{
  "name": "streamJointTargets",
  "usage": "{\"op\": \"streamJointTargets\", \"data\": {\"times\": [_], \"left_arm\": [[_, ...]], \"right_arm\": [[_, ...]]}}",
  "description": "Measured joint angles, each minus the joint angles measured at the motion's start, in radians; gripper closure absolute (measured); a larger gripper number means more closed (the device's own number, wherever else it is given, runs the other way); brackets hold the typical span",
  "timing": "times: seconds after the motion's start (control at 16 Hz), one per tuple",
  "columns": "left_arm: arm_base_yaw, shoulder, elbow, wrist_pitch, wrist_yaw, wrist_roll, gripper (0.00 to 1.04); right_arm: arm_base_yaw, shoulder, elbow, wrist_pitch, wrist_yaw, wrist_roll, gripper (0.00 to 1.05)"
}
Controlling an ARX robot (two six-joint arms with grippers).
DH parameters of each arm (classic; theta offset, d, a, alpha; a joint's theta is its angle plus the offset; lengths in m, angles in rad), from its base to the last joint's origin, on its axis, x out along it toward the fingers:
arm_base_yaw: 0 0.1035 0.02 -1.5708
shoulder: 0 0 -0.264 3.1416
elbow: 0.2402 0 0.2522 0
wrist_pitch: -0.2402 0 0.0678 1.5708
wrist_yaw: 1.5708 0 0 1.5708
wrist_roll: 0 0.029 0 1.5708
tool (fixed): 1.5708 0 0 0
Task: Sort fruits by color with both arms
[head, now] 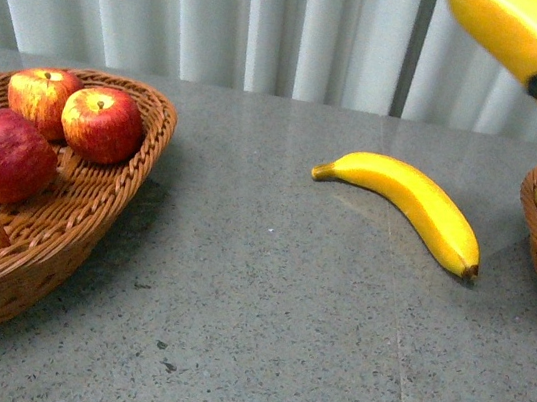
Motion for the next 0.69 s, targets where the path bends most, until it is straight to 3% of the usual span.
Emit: {"op": "streamJointTargets", "data": {"times": [0.25, 0.44, 0.69], "left_arm": [[0.000, 0.000, 0.000, 0.000, 0.000, 0.000, 0.07], [0.000, 0.000, 0.000, 0.000, 0.000, 0.000, 0.07], [0.000, 0.000, 0.000, 0.000, 0.000, 0.000, 0.07]], "right_arm": [[-0.313, -0.080, -0.126, -0.047, -0.118, -0.245, 0.66], [-0.465, -0.102, -0.154, -0.168, -0.188, -0.367, 0.66], [-0.473, -0.162, -0.149, -0.216, -0.254, -0.374, 0.18]]}}
